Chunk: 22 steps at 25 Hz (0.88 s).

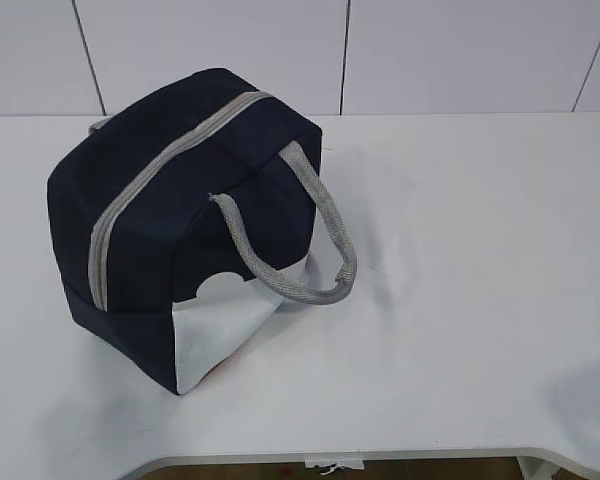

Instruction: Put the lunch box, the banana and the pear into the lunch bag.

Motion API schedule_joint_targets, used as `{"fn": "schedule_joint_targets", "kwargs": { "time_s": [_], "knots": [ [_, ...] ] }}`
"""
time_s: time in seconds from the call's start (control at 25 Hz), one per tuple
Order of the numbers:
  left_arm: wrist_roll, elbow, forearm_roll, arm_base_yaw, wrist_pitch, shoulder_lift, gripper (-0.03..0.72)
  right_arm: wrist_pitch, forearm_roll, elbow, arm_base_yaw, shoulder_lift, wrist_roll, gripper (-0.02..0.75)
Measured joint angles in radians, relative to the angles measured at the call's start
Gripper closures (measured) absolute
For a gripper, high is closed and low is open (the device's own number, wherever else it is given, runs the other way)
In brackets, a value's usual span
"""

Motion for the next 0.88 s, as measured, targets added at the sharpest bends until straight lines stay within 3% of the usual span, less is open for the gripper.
{"fn": "schedule_joint_targets", "kwargs": {
  "time_s": [0.44, 0.52, 0.72, 0.88],
  "knots": [
    [-0.014, 0.005, 0.020, 0.015, -0.016, 0.000, 0.380, -0.011, 0.004, 0.002, -0.022, 0.000, 0.001, 0.427],
    [-0.016, 0.005, 0.020, 0.055, -0.017, 0.000, 0.380, -0.011, 0.004, 0.002, -0.078, 0.000, 0.001, 0.427],
    [-0.016, 0.005, 0.020, 0.236, -0.021, 0.000, 0.380, -0.011, 0.004, 0.002, -0.268, 0.000, 0.001, 0.427],
    [-0.016, 0.005, 0.020, 0.293, -0.021, 0.000, 0.380, -0.012, 0.004, 0.002, -0.319, 0.000, 0.001, 0.427]
  ]
}}
